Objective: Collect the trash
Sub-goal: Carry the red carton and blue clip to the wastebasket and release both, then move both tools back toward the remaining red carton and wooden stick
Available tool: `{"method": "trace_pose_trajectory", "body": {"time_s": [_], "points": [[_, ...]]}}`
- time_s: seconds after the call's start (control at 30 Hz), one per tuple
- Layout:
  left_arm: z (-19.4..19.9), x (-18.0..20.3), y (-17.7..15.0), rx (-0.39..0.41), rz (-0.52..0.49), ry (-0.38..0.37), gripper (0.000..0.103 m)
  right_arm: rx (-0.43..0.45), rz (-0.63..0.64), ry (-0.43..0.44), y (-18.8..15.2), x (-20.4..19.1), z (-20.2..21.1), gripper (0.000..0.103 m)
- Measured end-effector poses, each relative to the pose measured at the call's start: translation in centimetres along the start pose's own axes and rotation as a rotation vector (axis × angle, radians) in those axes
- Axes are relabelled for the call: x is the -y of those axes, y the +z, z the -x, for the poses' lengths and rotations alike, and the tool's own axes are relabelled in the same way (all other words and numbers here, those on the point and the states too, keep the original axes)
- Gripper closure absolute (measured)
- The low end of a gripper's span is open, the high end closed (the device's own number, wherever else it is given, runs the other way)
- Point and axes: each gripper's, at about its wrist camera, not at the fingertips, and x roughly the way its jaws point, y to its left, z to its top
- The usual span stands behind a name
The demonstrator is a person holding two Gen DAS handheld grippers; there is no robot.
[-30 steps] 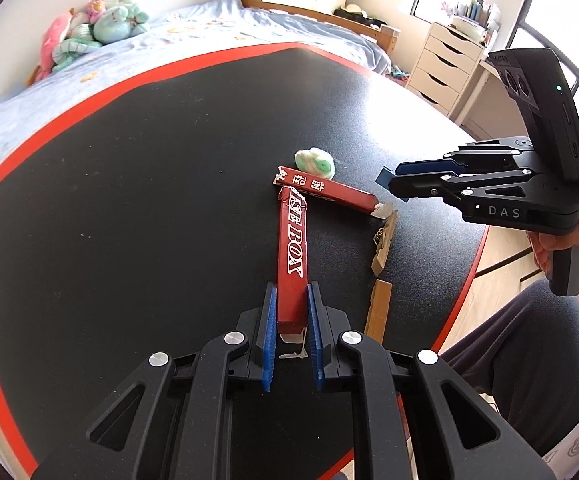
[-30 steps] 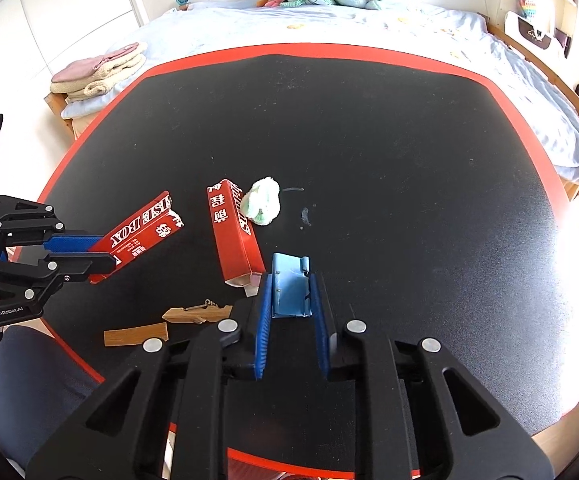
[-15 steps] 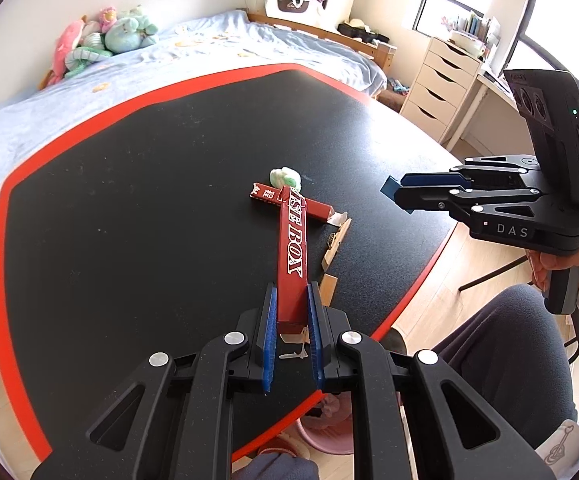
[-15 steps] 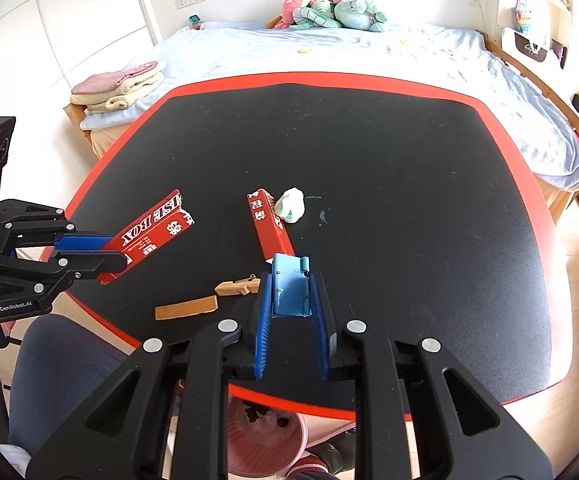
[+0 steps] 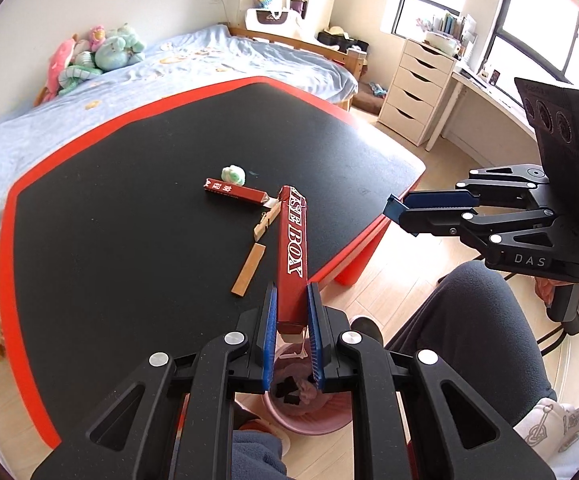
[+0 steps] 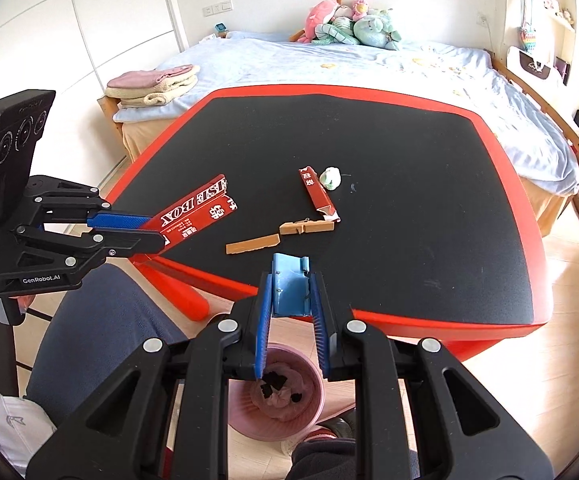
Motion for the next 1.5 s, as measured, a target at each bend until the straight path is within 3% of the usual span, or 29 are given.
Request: {"method": "trace_pose_trajectory", "body": {"time_s": [0.53,1.13,1.17,1.2,1.23,1.27,1.3,1.5], "points": [[0.9,3.6,-4.6,-0.052,-0.003,-0.024,0.089,-0.043,0.000,0.046,-5.2,-3.2,1.8,0.084],[1.0,4.6,-5.5,-0.076,0.000,-0.064,0.088,-0.055,0.005,0.088,-5.9,-3.6,1.8,0.083],[1.0,4.6,-5.5,-0.073,0.002,-0.062,0.081,-0.057,0.005,0.080,-5.9,-3.6,1.8,0.074],[0.9,4.5,-5.5,-0.077,0.008,-0.062,0.065,-0.057,0.005,0.073,-5.9,-3.4,1.8,0.047],[0.8,4.3,-5.5,-0.074,0.018,-0.064,0.054,-0.051,0.001,0.069,-5.9,-3.3,1.8,0.033],[0.8,4.2,-5.6,-0.063,0.028,-0.058,0.031,-0.045,-0.006,0.066,-6.0,-3.1,1.9,0.018],[1.0,4.0,-5.6,-0.045,0.038,-0.054,0.017,-0.046,-0.014,0.059,-5.9,-2.9,1.9,0.014],[1.3,3.2,-5.6,-0.025,0.067,-0.001,0.008,-0.050,-0.054,0.032,-6.0,-2.1,1.6,0.008]]}}
